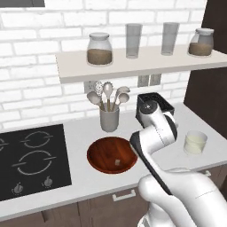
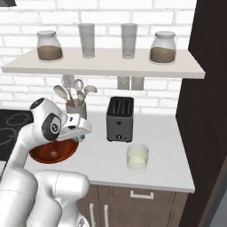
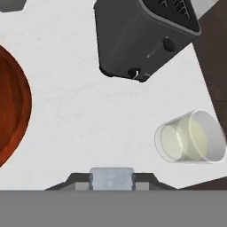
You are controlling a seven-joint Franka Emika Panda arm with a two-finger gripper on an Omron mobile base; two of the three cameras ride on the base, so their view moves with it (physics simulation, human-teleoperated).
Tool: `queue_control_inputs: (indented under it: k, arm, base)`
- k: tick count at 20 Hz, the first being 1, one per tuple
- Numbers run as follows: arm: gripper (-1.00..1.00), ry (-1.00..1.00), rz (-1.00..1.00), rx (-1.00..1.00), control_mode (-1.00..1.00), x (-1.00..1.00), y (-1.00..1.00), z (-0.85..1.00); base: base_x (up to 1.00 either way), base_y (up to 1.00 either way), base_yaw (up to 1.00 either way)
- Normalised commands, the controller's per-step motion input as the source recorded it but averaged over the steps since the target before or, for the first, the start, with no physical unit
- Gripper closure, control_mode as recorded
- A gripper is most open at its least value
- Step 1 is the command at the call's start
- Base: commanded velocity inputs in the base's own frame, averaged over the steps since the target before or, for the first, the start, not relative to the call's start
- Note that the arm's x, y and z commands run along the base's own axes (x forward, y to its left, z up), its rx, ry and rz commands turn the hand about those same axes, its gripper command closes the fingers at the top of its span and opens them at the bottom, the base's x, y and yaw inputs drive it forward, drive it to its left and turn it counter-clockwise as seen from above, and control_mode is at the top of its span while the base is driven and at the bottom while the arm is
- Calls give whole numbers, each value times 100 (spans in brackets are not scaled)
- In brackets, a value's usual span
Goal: Grab a lemon wedge from the fridge and one ice cube from the ice bowl, and put them in the glass of lemonade.
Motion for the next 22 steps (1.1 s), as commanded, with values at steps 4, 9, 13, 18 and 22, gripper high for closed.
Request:
queue_control_inputs:
  k: [4, 9, 13, 18, 22]
  arm:
    - [100, 0, -15, -15, -100, -4, -100, 24]
    - [100, 3, -14, -10, -100, 1, -100, 0]
    - [100, 6, -11, -3, -100, 14, -100, 0]
    - [100, 5, -3, 0, -100, 28, -69, -4]
    - [100, 9, 0, 0, -100, 58, -24, -16]
  base:
    - [0, 0, 0]
    - [0, 0, 0]
    - [0, 0, 0]
    - [0, 0, 0]
    - [0, 0, 0]
